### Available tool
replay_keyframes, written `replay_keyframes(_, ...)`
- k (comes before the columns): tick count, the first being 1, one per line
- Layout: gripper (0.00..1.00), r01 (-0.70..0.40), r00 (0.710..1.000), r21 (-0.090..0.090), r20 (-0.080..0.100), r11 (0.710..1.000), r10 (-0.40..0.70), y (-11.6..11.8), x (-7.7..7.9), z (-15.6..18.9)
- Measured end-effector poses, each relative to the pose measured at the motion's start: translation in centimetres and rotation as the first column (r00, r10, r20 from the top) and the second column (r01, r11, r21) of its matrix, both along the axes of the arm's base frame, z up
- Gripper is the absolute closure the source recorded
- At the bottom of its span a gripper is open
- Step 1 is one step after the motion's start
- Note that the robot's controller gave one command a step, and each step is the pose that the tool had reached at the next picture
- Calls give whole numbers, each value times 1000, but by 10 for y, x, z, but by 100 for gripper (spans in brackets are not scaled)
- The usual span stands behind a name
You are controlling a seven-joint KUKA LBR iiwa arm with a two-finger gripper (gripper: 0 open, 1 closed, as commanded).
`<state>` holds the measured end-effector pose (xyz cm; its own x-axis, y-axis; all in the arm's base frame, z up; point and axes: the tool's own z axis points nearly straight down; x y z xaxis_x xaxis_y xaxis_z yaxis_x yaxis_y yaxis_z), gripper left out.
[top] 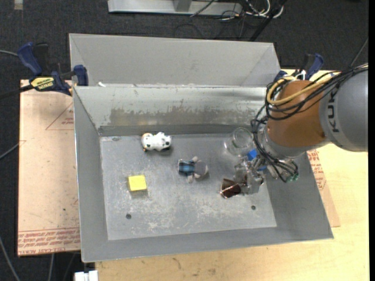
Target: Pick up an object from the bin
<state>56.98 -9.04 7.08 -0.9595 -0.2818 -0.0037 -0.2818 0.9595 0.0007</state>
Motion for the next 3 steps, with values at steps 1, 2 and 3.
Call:
replay_keyframes(1, 100, 0, 1000, 0, 0, 1000, 0, 0, 0, 0)
replay_keyframes(2, 100, 0, 1000, 0, -2, 1000, 0, 0, -1, 2)
replay_keyframes(3, 100, -1, 1000, 1, -12, 1000, 1, 1, -3, 16)
